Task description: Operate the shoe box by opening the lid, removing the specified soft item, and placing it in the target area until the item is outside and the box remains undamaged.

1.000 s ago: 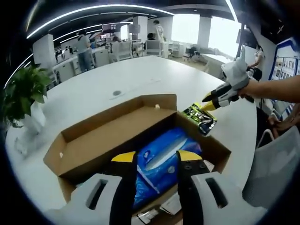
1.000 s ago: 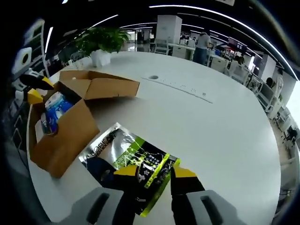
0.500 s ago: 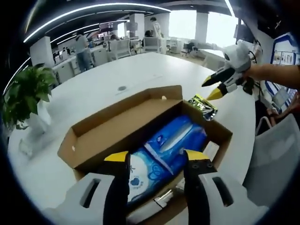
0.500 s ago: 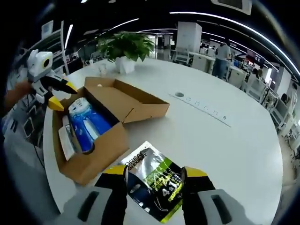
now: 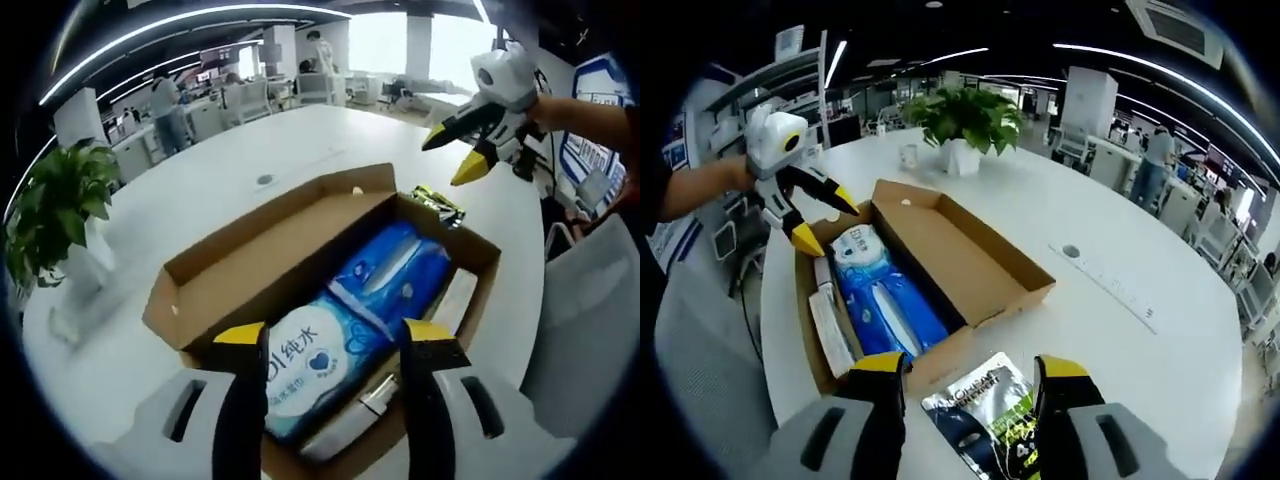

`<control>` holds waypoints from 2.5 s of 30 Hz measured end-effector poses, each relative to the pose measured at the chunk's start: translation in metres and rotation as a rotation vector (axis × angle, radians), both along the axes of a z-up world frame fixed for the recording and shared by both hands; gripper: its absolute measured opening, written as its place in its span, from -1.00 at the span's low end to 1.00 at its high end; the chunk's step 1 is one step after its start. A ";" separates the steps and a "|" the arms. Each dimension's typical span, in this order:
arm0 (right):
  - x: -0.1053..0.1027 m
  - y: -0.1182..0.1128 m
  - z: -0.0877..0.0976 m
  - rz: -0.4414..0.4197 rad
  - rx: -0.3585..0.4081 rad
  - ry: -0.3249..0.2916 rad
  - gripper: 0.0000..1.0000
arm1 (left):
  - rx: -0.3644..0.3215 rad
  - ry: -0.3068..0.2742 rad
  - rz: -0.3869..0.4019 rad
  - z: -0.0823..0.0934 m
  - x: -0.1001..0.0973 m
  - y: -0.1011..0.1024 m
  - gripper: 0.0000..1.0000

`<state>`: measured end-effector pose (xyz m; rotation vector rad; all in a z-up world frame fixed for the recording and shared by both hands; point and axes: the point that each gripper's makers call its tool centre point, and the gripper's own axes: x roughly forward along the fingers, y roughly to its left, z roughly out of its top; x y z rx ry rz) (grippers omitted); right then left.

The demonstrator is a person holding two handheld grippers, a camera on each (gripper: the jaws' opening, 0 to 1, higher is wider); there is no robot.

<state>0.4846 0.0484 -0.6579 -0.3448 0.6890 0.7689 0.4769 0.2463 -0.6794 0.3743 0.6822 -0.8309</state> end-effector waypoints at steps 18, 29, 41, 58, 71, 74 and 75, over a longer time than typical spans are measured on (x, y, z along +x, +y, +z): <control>-0.020 0.094 -0.009 0.234 0.049 -0.008 0.03 | 0.100 -0.048 -0.140 -0.002 0.008 0.021 0.06; -0.019 0.117 -0.024 0.288 0.049 -0.003 0.08 | 0.191 -0.021 -0.261 -0.023 0.011 0.026 0.10; -0.017 0.144 -0.048 0.334 0.030 0.025 0.09 | 0.278 0.036 -0.374 -0.044 0.012 0.035 0.11; -0.008 0.173 -0.071 0.352 0.027 0.042 0.09 | 0.391 0.054 -0.475 -0.071 0.015 0.040 0.16; 0.000 0.203 -0.086 0.401 0.019 0.048 0.12 | 0.398 0.048 -0.544 -0.081 0.018 0.037 0.20; -0.002 0.206 -0.095 0.447 -0.025 0.050 0.12 | 0.405 0.036 -0.560 -0.082 0.018 0.037 0.19; 0.000 0.206 -0.097 0.455 -0.033 0.044 0.13 | 0.404 0.037 -0.563 -0.082 0.019 0.037 0.19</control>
